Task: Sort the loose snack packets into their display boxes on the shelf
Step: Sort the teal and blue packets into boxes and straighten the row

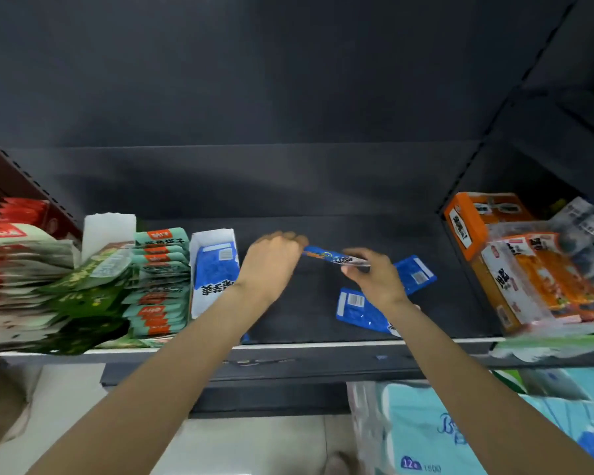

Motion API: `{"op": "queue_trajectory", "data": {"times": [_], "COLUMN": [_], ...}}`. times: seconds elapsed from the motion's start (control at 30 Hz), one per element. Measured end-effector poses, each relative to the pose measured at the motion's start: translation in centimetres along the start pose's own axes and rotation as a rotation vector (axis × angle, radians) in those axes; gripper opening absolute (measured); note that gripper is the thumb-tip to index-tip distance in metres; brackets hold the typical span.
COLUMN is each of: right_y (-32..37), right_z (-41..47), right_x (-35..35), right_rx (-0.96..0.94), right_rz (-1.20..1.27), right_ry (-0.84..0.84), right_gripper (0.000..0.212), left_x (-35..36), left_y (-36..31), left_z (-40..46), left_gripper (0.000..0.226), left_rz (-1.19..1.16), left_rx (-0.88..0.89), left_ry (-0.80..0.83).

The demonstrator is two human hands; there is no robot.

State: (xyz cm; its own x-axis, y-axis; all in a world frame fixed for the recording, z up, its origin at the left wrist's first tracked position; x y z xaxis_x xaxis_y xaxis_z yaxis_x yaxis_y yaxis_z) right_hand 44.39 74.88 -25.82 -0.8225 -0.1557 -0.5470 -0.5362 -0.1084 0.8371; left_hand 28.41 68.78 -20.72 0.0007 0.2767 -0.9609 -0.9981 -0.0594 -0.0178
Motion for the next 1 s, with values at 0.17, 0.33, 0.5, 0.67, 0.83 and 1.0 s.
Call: {"op": "queue_trajectory", "data": {"times": [0.17,0.33,0.5,0.67,0.83,1.0], "right_y": [8.7,14.9,15.1,12.7,11.7,7.0], "right_z": [-1.8,-4.4,-6.8,-7.3,-6.6,-3.8], "right_x": [1.9,5.8,10.4,13.0,12.0,7.7], "right_rx": [-0.085,-0.49,-0.807,-0.592,-0.235,-0.11], "right_rz": [0.462,0.218,-0.292,-0.353,-0.033,-0.185], "right_ry": [-0.097,-0.052,0.005,0.277,0.387,0.113], "right_gripper": [0.006,0.011,0.01,0.035,0.051,0.042], "left_x": [-3.3,-3.6,-3.6,-1.3,-0.8,-2.0], "left_y": [8.4,13.7,14.2,13.3,12.4,8.0], "left_z": [-3.1,-6.1,-8.0,-9.1,-8.5,-6.6], "left_gripper": [0.021,0.03,0.047,0.03,0.031,0.033], "left_rz": [-0.398,-0.279,-0.468,-0.495,-0.343,-0.205], "left_rx": [-0.236,-0.239,-0.193,-0.124,-0.185,-0.137], "left_ry": [-0.238,-0.208,-0.041,0.155,0.215,0.004]}}
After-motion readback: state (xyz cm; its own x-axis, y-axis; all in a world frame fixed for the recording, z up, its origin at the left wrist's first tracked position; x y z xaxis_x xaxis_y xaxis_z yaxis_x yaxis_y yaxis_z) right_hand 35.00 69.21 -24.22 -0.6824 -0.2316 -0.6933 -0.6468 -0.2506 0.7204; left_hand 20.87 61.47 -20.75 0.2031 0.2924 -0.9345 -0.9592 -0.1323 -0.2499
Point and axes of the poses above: each hand's wrist, its own z-axis towards the middle knuckle, its own x-axis out of the palm, y = z × x, the point moved 4 cm from there along z, towards the middle knuckle, and after that the axes turned 11 degrees about -y, right-handed, at the moved point
